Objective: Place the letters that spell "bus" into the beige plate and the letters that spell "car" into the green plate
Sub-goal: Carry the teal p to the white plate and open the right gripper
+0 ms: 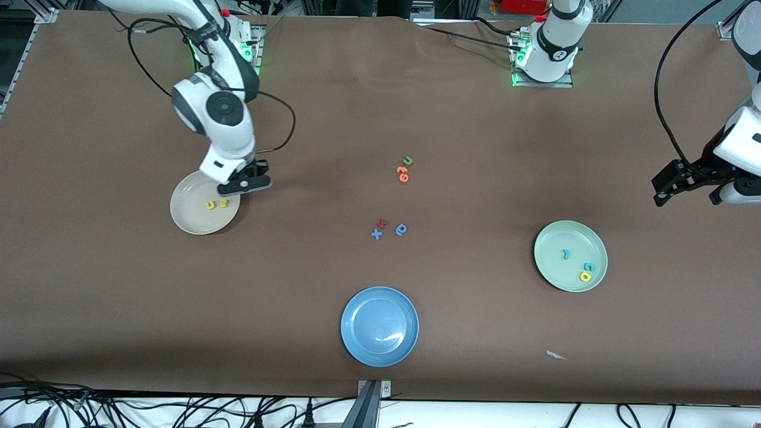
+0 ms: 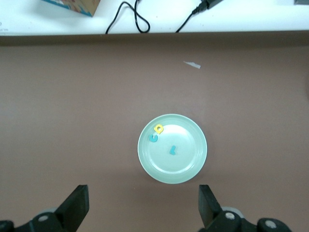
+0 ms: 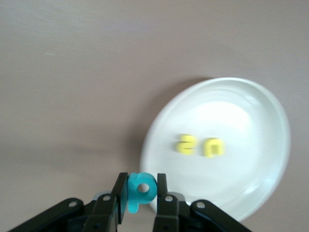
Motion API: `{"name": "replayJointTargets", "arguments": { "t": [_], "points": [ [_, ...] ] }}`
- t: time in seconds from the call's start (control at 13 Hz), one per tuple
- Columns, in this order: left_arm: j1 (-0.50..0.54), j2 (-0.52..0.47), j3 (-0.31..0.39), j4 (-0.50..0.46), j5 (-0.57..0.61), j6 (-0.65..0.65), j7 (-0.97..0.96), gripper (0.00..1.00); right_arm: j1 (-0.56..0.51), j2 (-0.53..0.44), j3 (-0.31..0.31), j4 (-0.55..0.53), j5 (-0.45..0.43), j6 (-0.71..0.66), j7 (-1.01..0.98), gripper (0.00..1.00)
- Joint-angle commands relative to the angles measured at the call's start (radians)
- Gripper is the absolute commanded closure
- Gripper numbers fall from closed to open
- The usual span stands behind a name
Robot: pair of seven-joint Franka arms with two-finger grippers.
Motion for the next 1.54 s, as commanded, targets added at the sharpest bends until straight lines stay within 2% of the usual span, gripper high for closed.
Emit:
{"name": "replayJointTargets", "arguments": {
  "t": [0.0, 0.15, 0.23, 0.31, 0.46, 0.69, 0.92, 1.23, 1.46],
  "points": [
    [-0.010, -0.040, 0.003, -0.026, 0.023, -0.053, -0.011, 0.00, -0.006, -0.022, -0.106, -0.010, -0.008, 0.001, -0.153, 0.87],
    [-0.010, -0.038, 0.002, -0.023, 0.021, -0.067, -0.013, 0.00, -0.006, -0.022, -0.136, -0.011, 0.006, 0.002, -0.165, 0.61],
    [-0.012, -0.031, 0.000, -0.011, 0.021, -0.085, -0.014, 0.00, -0.006, -0.022, -0.137, -0.011, 0.026, 0.002, -0.152, 0.40],
    [-0.012, -0.029, 0.000, -0.004, 0.021, -0.110, -0.016, 0.00, -0.006, -0.020, -0.136, -0.011, 0.078, 0.001, -0.147, 0.25],
    [-0.013, -0.026, -0.001, -0.001, 0.021, -0.114, -0.018, 0.00, -0.006, -0.020, -0.137, -0.011, 0.109, 0.001, -0.147, 0.09],
    [-0.013, -0.014, -0.015, -0.003, 0.005, -0.116, -0.019, 0.00, -0.006, -0.020, -0.136, -0.010, 0.115, -0.005, -0.149, 0.08],
    [-0.015, -0.003, -0.017, -0.001, -0.002, -0.116, -0.018, 0.00, -0.003, -0.026, -0.128, 0.031, 0.208, -0.045, -0.155, 0.08],
    [-0.013, -0.001, -0.018, -0.001, -0.022, -0.116, -0.014, 0.00, 0.019, -0.023, -0.082, 0.289, 0.307, -0.377, -0.164, 0.08],
    [-0.009, -0.003, -0.018, 0.000, -0.022, -0.116, -0.013, 0.00, 0.019, -0.023, -0.082, 0.422, 0.369, -0.500, -0.207, 0.07]
  ]
}}
